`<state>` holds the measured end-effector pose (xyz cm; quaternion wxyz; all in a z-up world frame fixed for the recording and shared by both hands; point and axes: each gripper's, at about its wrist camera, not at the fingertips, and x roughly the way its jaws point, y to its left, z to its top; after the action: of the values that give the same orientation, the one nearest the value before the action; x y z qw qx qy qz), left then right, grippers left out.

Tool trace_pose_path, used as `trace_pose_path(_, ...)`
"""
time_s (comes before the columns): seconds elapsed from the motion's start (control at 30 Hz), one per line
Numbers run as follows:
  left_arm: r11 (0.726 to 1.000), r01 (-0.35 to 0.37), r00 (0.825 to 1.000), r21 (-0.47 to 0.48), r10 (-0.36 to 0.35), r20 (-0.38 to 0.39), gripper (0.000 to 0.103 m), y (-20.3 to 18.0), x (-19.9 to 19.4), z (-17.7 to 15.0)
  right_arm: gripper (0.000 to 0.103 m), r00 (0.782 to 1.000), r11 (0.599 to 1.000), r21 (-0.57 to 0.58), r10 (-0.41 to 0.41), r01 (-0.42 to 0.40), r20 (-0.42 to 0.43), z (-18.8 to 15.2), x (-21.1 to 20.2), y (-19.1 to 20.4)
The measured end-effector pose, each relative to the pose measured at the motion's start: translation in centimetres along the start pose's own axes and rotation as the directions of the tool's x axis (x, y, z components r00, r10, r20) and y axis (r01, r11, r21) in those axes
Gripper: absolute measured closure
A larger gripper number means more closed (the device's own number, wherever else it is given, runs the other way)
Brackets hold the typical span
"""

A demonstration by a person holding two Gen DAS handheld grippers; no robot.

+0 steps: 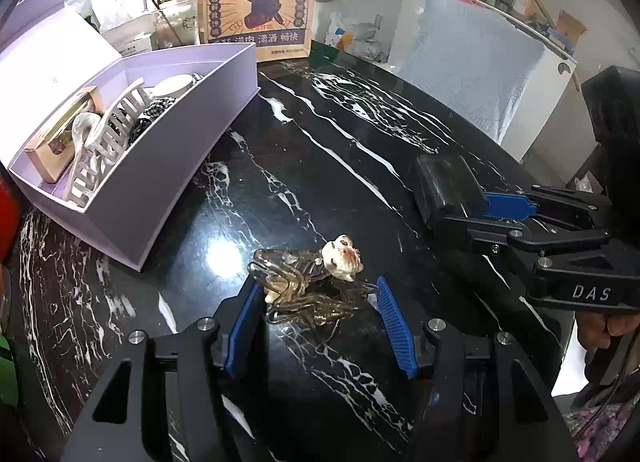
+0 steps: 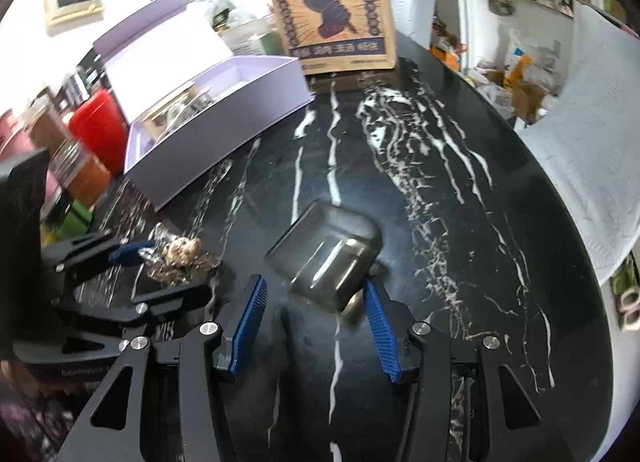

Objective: Organize rigid objects
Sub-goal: 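Close the right tool on the clear grey square case and lift it, then close the left tool on the gold hair clip while the right tool holds the grey case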

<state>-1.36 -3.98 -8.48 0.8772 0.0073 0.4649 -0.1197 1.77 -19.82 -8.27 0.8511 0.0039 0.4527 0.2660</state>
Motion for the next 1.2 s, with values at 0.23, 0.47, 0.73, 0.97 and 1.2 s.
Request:
trace_pose_path(0.23,0.998,-0.051,0.999,0.047,0.05,0.014,0.046,-0.2,0.7,0.4,0.034,0.999,1.0,0.01,-0.027,0.027,0.022,1.0,1.0,0.3)
trace_pose_path(0.47,0.998,-0.066,0.998,0.022,0.065,0.026,0.046,0.6,0.8,0.5,0.054,0.996,0.996,0.037,-0.086,0.085,0.028,1.7,1.6,0.4)
trace_pose_path(0.73,0.999,-0.047,0.998,0.005,0.047,0.033,0.046,0.8,0.4,0.2,0.057,0.996,0.995,0.05,-0.083,0.082,0.023,1.6,1.3,0.1)
trace_pose_path(0.97,0.999,-0.008,0.999,-0.034,0.009,0.034,0.046,1.5,-0.2,-0.1,0.057,0.998,0.997,0.056,-0.054,0.052,0.02,1.2,1.0,0.6)
trace_pose_path(1.2,0.998,0.013,0.999,-0.056,-0.011,0.038,0.046,2.0,-1.0,-0.1,0.057,0.999,0.999,0.026,-0.037,0.037,0.025,1.1,0.3,1.8)
